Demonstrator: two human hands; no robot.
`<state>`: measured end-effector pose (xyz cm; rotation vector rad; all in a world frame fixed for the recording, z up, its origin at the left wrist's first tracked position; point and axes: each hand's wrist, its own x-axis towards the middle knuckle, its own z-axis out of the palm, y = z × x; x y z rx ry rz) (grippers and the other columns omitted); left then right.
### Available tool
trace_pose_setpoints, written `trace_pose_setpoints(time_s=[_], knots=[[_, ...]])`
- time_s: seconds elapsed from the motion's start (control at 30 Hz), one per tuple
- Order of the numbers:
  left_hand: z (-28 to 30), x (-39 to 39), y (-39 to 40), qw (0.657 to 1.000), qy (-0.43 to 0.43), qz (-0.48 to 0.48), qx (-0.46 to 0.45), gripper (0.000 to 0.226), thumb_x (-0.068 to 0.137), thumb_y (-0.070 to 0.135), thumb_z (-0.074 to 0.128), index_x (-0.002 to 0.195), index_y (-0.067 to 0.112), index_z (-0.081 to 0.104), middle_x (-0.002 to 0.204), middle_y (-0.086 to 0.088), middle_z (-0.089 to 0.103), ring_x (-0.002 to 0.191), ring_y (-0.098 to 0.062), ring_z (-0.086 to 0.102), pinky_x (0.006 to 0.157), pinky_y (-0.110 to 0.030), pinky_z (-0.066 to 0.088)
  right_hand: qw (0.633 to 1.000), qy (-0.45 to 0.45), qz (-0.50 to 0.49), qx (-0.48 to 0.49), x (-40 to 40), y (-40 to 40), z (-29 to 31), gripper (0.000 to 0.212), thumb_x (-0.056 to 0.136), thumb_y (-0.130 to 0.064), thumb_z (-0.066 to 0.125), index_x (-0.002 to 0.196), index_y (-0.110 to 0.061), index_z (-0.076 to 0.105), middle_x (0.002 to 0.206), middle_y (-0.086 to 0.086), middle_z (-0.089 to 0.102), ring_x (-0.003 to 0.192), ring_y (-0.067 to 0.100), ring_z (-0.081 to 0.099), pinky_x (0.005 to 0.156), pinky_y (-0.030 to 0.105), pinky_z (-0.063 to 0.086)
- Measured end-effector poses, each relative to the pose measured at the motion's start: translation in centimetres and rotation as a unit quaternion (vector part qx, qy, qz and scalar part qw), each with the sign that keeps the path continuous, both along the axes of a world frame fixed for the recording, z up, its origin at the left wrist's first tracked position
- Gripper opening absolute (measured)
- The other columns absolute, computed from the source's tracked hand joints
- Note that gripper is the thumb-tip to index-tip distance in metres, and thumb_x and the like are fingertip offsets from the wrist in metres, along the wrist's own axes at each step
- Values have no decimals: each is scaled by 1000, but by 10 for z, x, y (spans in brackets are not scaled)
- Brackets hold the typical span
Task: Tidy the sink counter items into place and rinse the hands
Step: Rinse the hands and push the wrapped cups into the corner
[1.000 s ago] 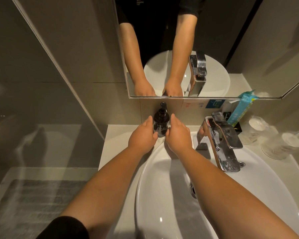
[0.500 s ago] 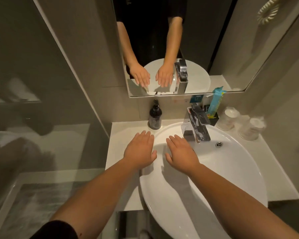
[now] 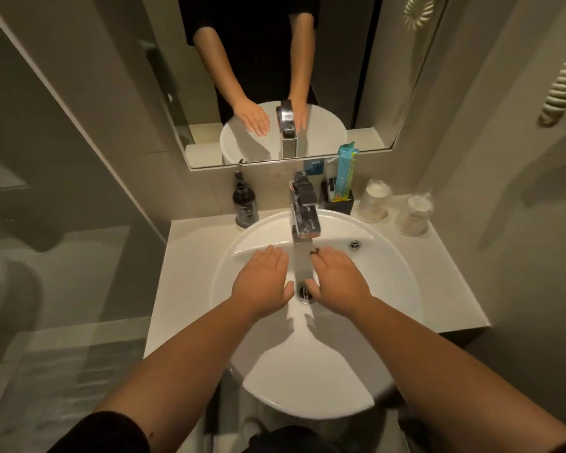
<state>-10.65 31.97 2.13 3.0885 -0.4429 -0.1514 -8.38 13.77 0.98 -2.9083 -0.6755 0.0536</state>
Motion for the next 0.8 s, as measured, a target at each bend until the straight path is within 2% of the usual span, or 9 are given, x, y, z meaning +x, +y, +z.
trace_pose_setpoints(time_s=[0.1,0.23,0.37,0.5,0.8], knots=[[2,-1,-22,1000,-6,9,-8,68,91,46,39,147,10,27,153,-10,31,143,-26,23,119,-41,16,1000,15,1,5,0,-20,-3,62,88,-42,51,140,-10,41,143,10,47,135,30,39,116,43,26],[10,0,-68,999,-46,-1,-19,59,90,46,42,139,13,40,139,-7,49,126,-24,43,112,-36,28,1000,11,-4,-3,1,-62,-1,62,89,-41,51,140,-8,40,145,11,45,137,30,37,117,41,24],[10,8,-100,999,-41,-4,-18,65,93,46,41,146,11,30,152,-9,34,140,-25,29,116,-37,20,1000,16,-16,7,4,-94,1,63,92,-41,48,144,-9,34,151,9,38,143,26,28,119,40,18],[6,21,-124,999,-36,-28,-7,67,95,46,37,148,9,26,155,-10,27,144,-26,20,118,-36,11,999,16,-32,9,9,-116,3,64,93,-43,46,146,-11,30,153,6,36,144,25,25,119,39,15],[-11,72,-150,998,-15,-53,-19,64,95,42,35,148,9,25,155,-11,27,144,-26,21,120,-40,11,996,30,-79,15,35,-148,-5,63,94,-43,43,147,-12,30,154,6,34,145,24,24,120,39,14]])
